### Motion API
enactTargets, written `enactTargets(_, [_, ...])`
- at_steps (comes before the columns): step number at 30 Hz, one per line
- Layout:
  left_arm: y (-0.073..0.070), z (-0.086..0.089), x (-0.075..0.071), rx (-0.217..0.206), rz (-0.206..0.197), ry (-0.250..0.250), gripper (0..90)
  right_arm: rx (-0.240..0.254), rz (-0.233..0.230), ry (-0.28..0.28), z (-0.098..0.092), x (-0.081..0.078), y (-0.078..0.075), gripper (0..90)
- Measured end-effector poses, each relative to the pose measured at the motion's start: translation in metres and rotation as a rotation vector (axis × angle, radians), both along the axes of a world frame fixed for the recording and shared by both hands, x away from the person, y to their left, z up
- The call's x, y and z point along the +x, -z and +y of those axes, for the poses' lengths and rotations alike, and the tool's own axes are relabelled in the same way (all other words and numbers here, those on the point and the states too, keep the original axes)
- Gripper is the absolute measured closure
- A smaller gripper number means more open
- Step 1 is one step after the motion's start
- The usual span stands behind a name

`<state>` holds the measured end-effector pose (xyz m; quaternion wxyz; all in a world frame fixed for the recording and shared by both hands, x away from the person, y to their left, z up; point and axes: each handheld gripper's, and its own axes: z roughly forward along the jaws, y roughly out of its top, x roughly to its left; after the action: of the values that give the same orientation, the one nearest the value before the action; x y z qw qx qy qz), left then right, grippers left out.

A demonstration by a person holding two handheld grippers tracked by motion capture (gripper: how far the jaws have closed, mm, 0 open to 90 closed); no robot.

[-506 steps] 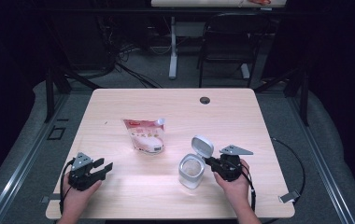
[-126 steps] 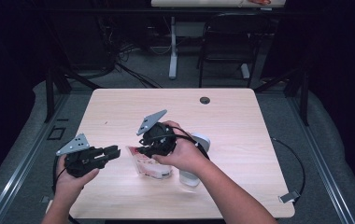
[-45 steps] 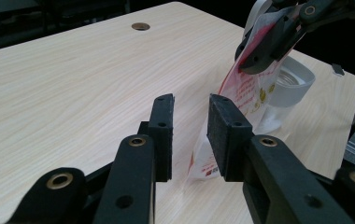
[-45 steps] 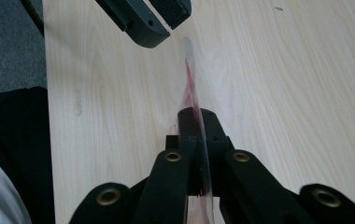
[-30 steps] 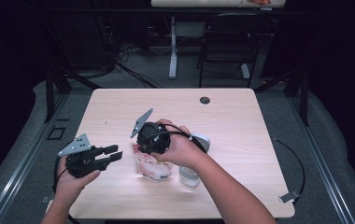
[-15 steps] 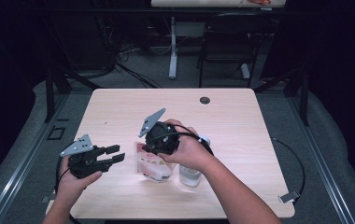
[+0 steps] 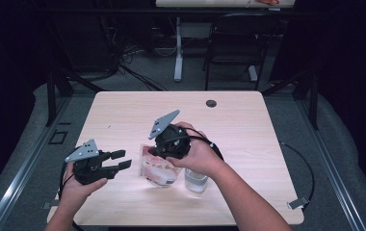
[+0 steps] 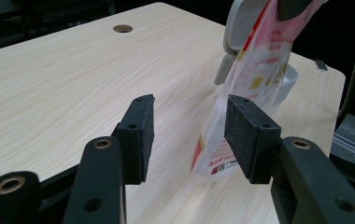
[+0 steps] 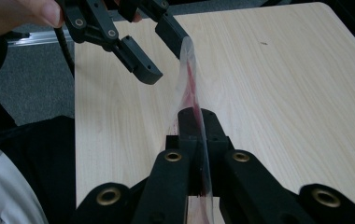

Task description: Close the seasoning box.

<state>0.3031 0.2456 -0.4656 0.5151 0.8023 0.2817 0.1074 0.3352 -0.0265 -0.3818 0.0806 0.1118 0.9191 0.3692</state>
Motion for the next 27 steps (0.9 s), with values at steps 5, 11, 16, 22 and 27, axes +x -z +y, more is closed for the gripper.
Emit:
enactTargets(5, [0.002, -0.003, -0.001, -0.014, -0.007, 0.009, 48.4, 0.010, -0.005, 0.001, -0.004, -0.001, -0.004, 90.0])
enactTargets(11, [0.008, -0.008, -0.001, -0.006, -0.003, 0.031, 46.0, 0.025, -0.012, 0.000, -0.010, -0.002, -0.008, 90.0])
enactTargets(16, [0.012, -0.010, -0.001, -0.022, 0.006, 0.044, 45.7, 0.042, -0.013, 0.002, -0.014, -0.002, -0.012, 90.0])
enactTargets(22, [0.017, -0.016, 0.000, -0.017, 0.014, 0.073, 45.3, 0.055, -0.012, -0.008, -0.017, -0.003, -0.015, 90.0])
enactTargets(27, [0.020, -0.018, 0.001, -0.026, 0.012, 0.094, 44.3, 0.058, -0.016, -0.011, -0.018, -0.004, -0.017, 90.0])
